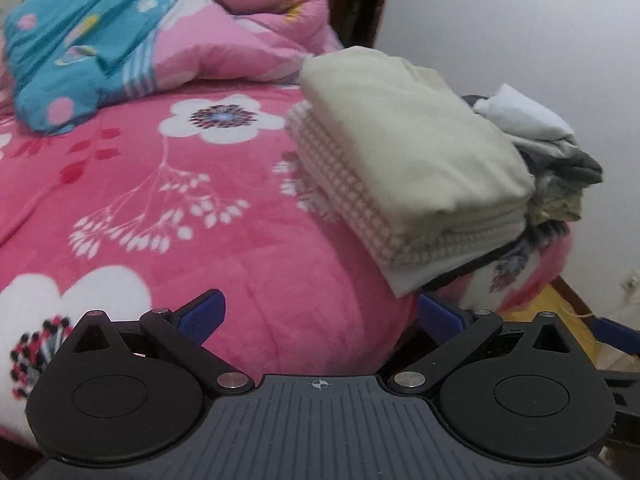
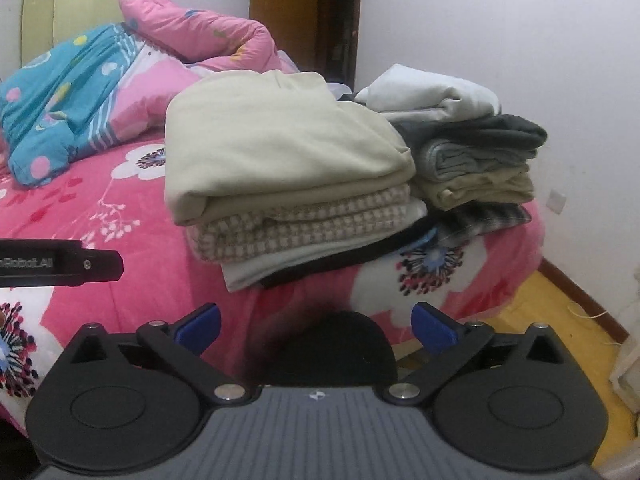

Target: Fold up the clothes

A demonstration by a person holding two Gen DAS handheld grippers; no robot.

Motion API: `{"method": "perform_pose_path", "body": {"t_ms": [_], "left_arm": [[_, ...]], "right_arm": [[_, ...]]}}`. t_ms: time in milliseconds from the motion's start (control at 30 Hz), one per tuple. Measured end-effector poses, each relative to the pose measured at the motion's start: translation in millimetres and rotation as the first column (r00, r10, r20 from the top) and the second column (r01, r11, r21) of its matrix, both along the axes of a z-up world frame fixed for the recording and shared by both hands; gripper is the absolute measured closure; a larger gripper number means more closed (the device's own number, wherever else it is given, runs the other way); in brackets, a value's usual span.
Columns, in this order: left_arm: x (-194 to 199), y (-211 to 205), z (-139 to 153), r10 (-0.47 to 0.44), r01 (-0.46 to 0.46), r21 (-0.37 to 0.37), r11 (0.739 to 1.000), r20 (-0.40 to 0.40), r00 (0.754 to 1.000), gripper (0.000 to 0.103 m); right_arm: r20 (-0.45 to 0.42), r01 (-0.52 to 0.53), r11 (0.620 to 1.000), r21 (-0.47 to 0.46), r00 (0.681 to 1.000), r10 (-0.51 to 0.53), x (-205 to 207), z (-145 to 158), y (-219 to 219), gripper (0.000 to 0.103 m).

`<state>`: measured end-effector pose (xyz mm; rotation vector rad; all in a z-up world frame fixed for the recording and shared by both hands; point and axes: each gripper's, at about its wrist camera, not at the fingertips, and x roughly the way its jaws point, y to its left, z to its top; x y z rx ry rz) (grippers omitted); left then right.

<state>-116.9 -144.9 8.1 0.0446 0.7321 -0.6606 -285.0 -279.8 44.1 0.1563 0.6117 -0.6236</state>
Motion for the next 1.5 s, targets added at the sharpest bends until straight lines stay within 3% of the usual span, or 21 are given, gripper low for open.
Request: {"method": "perform_pose_path", "body": {"t_ms": [467, 1500], "left_arm": [[-36, -8, 13, -0.012, 0.008, 0.035, 0.999, 0.093, 0.996, 0.000], [-44, -5, 16, 0.022, -0.028, 0.052, 0.998, 0.118, 0.993, 0.000]], "right_arm": [[0.021, 0.034, 0.999, 0.004, 0.999, -0.034, -20, 14, 4, 0.000], [0.039, 0.035, 0.999, 0.026, 0.999, -0.036, -29, 13, 4, 0.000]]}}
